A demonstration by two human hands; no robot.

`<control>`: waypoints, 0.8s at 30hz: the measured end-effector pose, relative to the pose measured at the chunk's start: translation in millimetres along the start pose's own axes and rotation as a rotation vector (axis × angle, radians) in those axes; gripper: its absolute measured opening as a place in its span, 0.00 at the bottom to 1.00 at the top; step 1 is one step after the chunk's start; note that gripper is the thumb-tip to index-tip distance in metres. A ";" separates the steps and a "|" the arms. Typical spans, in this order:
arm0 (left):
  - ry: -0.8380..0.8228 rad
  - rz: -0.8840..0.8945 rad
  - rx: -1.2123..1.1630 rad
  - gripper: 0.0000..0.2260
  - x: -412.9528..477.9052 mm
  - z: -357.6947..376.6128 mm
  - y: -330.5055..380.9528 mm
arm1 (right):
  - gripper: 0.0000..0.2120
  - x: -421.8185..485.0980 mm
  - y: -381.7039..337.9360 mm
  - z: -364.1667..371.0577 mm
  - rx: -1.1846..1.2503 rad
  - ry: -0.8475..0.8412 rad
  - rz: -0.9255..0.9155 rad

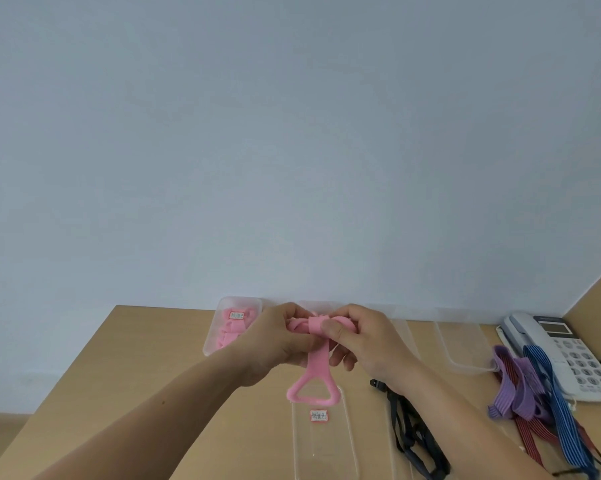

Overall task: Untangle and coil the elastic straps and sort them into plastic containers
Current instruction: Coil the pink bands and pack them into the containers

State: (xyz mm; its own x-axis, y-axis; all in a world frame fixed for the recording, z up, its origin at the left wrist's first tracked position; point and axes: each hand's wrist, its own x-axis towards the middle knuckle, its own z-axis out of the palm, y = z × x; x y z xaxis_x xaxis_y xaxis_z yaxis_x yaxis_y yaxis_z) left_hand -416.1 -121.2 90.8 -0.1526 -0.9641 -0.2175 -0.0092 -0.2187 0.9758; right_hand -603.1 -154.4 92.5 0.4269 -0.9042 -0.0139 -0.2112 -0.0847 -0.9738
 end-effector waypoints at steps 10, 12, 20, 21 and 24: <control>-0.181 -0.123 0.002 0.19 -0.8 -7.5 12.9 | 0.11 2.7 5.4 -1.6 0.022 -0.014 -0.073; -0.168 -0.127 -0.068 0.18 -0.6 -8.1 13.8 | 0.14 3.4 6.2 -0.5 0.049 -0.015 -0.087; -0.119 -0.063 -0.174 0.18 -0.5 -8.8 11.8 | 0.18 1.9 7.3 3.6 0.111 0.012 -0.078; -0.115 -0.044 -0.189 0.17 -0.4 -9.5 11.5 | 0.18 1.6 5.5 3.4 0.150 0.008 -0.059; -0.103 0.024 -0.199 0.15 0.6 -11.3 9.3 | 0.19 0.2 -1.3 4.1 0.201 -0.012 0.010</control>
State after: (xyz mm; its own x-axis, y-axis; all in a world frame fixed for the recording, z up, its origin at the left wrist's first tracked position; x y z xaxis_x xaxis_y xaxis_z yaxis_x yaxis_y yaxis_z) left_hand -405.1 -125.6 99.5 -0.2510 -0.9510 -0.1806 0.1891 -0.2312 0.9544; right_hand -599.1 -152.7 92.8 0.4368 -0.8992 -0.0250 -0.0360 0.0103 -0.9993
